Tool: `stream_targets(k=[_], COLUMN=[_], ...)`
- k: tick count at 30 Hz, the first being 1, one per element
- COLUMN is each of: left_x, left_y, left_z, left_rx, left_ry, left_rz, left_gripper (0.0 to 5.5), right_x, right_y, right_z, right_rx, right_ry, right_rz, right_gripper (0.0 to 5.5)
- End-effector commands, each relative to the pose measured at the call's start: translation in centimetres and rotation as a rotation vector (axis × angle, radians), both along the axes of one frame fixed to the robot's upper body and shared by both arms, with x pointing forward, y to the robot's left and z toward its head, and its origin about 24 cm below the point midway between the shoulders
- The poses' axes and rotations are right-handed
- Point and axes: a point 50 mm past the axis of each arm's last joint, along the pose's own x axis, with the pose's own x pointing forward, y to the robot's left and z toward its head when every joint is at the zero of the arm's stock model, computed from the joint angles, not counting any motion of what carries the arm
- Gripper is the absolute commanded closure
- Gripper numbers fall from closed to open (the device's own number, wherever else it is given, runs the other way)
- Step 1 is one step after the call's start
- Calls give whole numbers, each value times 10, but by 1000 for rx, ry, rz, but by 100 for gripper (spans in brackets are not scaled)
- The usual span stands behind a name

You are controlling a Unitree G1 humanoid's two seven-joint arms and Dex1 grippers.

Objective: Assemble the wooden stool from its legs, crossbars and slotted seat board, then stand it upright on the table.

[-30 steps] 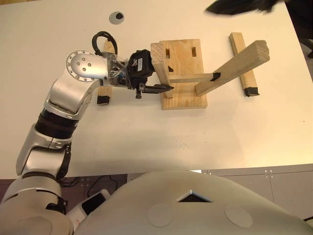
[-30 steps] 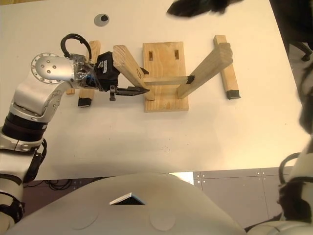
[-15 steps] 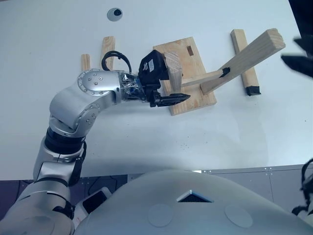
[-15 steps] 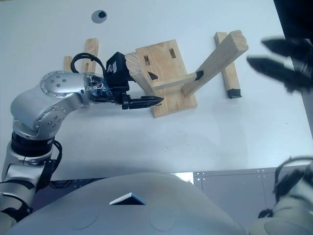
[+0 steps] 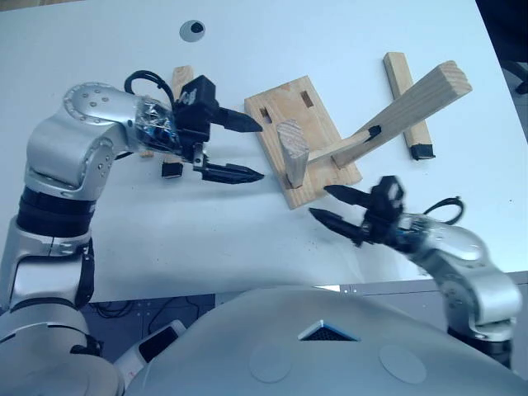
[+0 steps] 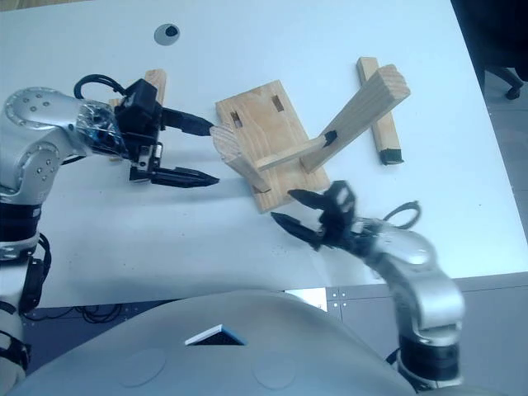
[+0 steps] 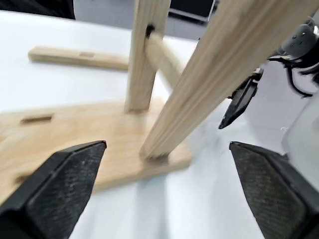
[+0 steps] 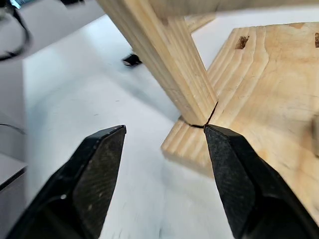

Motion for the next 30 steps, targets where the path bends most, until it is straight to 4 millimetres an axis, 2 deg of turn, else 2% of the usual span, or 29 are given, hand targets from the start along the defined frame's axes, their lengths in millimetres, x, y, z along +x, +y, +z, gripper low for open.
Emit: stream_targets(k=[1, 3, 9, 13, 16, 19, 22, 25, 26, 28, 30], left_x=[7, 7, 13, 20, 24, 26, 32, 43, 49, 63, 85], left_y=[-4, -5, -8, -7, -8, -9, -15, -29, -35, -46, -56], left_z=[2, 0, 1, 1, 1, 0, -3, -8, -13, -21, -28], left_rx=[-2, -6, -29, -42, -50, -56, -57, -75, -74, -50, -10], left_ry=[-16, -9, -12, -33, -47, -44, -50, -61, -74, -108, -213], left_rz=[-7, 0, 40, 102, 138, 142, 150, 182, 212, 290, 428], left_gripper=[94, 94, 92, 92, 92, 92, 92, 92, 92, 92, 92], right_x=[21, 23, 21, 24, 21, 4, -3, 18, 28, 41, 44], right_y=[9, 14, 27, 19, 4, -26, -51, -70, -76, -84, -98], right_z=[-6, -9, -12, -16, -18, -24, -19, -10, -5, 3, 11], right_rx=[-74, -74, -41, -108, -132, -213, -312, -387, -411, -438, -451], right_ry=[-120, -136, -149, -240, -289, -265, -275, -353, -390, -435, -424], right_rz=[-64, -62, -50, -49, 29, 209, 397, 428, 422, 404, 373], right_gripper=[262, 262, 357, 390, 415, 441, 447, 447, 411, 383, 348])
